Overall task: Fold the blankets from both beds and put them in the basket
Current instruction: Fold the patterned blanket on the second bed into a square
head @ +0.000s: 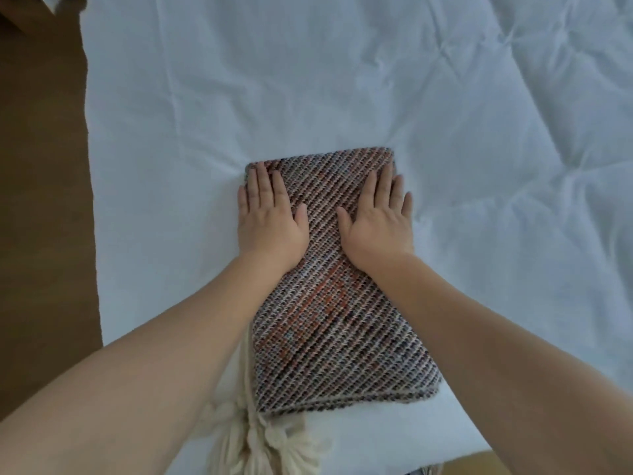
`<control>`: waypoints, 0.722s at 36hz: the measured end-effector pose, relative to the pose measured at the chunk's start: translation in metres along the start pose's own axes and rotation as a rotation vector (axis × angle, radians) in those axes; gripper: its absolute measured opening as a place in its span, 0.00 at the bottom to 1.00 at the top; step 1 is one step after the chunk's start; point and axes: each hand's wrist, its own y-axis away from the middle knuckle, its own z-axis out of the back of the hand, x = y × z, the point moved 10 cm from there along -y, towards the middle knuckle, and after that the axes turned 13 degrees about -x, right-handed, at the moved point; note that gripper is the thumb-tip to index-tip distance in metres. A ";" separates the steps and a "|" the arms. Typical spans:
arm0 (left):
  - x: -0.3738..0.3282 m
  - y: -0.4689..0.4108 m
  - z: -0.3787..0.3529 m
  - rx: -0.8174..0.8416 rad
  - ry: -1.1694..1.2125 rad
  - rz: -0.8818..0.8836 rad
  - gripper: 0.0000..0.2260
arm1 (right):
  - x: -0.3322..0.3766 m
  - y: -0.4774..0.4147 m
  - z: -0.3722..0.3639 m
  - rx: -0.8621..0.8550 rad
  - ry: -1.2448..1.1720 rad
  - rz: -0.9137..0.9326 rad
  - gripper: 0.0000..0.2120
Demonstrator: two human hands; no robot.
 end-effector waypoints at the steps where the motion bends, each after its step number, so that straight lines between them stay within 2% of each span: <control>1: -0.007 0.013 0.006 -0.010 0.033 -0.015 0.31 | 0.002 0.018 0.003 0.015 -0.006 0.003 0.37; 7: -0.015 0.078 -0.009 0.014 0.034 -0.115 0.28 | -0.006 0.101 -0.012 0.054 0.014 0.116 0.34; 14: -0.016 0.071 -0.025 0.004 -0.022 -0.147 0.29 | -0.069 0.119 -0.038 0.074 -0.034 -0.071 0.34; 16: -0.016 0.071 -0.022 -0.003 -0.011 -0.144 0.29 | -0.067 0.131 -0.032 0.051 -0.068 -0.093 0.35; 21: -0.004 0.099 -0.013 0.007 0.036 -0.107 0.30 | -0.055 0.187 -0.039 0.024 -0.078 0.049 0.38; 24: 0.008 0.120 -0.015 0.037 0.046 -0.080 0.32 | -0.081 0.192 -0.055 0.105 -0.081 -0.024 0.38; 26: 0.015 0.123 -0.014 0.034 0.116 -0.016 0.34 | -0.083 0.183 -0.050 0.090 -0.112 -0.029 0.41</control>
